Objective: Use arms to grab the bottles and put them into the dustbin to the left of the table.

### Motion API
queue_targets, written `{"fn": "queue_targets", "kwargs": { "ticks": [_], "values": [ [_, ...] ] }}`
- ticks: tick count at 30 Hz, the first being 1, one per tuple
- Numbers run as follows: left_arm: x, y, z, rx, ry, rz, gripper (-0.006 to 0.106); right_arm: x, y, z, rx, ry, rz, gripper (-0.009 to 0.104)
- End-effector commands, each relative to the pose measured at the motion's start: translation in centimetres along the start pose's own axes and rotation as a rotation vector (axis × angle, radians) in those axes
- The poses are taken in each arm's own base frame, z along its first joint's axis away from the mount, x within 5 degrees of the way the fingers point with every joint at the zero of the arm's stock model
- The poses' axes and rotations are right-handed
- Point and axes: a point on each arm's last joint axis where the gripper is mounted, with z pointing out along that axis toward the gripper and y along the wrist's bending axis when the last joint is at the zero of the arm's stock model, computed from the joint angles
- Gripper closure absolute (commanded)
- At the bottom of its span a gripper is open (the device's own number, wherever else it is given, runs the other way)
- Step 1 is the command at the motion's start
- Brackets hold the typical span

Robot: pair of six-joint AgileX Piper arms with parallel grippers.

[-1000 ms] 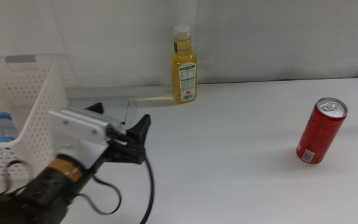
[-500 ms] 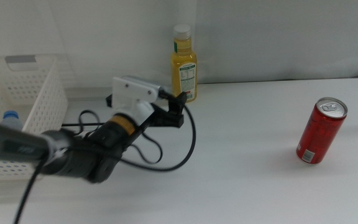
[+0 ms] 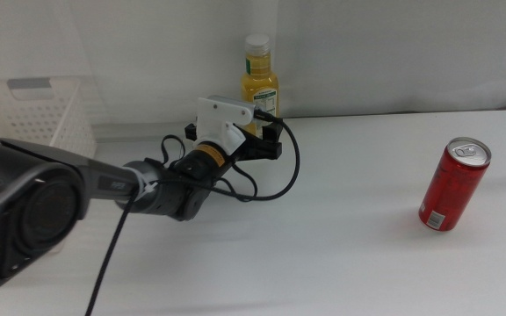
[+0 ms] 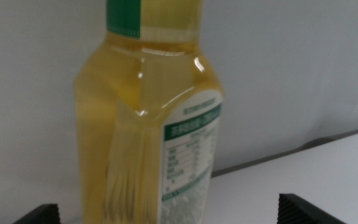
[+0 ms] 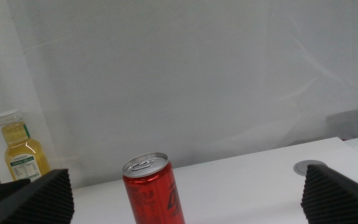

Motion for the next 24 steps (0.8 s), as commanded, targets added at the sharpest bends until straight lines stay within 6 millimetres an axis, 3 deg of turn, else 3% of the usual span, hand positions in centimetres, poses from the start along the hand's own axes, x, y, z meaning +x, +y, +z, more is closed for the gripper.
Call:
{"fn": "queue_targets", "kwargs": {
  "ticks": [1, 7, 24],
  "values": [
    [0.2, -0.1, 1.1, 0.002, 0.010, -0.028, 0.010, 1.2, -0.3, -0.1, 0.009, 0.005, -0.018, -0.008],
    [0.2, 0.0, 3.0, -0.004, 0.021, -0.042, 0.010, 1.2, -0.3, -0.1, 0.009, 0.005, -0.018, -0.008],
    [-0.2, 0.1, 5.3, -0.004, -0.004, -0.038, 0.010, 1.2, -0.3, -0.1, 0.009, 0.005, -0.018, -0.008]
  ]
}}
